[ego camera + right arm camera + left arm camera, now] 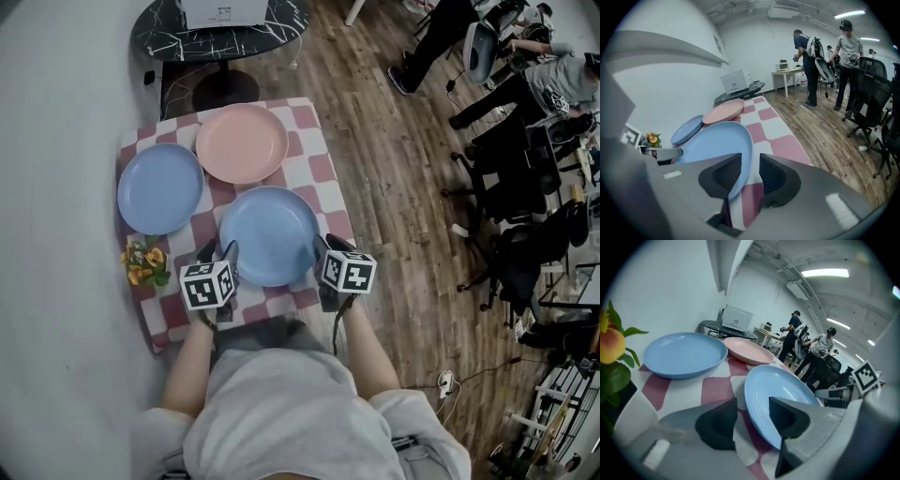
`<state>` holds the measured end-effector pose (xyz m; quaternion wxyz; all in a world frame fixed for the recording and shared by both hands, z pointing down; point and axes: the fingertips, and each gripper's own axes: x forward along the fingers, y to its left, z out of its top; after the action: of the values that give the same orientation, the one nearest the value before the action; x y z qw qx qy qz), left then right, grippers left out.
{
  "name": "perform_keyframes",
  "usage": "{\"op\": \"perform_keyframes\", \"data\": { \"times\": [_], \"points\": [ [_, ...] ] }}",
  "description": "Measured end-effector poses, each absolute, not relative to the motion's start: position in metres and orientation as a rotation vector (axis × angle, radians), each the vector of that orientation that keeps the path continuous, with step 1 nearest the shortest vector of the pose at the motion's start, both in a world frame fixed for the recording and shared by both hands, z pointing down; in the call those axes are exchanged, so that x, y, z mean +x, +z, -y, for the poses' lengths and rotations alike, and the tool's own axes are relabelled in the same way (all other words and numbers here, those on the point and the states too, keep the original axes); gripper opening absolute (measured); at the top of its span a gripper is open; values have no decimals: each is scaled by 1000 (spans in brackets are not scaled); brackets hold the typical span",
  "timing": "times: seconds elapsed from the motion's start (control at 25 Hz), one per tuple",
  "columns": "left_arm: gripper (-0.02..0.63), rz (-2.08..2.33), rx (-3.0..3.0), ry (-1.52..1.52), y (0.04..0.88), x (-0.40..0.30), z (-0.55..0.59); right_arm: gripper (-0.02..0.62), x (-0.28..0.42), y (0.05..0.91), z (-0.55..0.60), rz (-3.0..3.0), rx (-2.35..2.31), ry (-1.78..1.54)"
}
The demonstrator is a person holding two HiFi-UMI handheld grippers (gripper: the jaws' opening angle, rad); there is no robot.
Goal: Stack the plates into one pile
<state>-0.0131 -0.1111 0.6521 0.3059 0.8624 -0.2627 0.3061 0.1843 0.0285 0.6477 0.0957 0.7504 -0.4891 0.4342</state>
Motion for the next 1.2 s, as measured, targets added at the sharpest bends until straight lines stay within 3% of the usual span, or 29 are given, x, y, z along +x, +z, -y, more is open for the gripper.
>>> {"op": "perform_keyframes", "data": {
  "times": [0.2,0.36,1.2],
  "points": [
    [212,671,2258,871,667,-11,106,117,174,663,-27,1445,2194,1360],
    [90,689,2252,917,673,-13,106,47,175,667,-27,1401,2208,1360],
    [84,770,2471,620,569,-7,150,31,189,549,21,1563,2430,1031]
  ]
}}
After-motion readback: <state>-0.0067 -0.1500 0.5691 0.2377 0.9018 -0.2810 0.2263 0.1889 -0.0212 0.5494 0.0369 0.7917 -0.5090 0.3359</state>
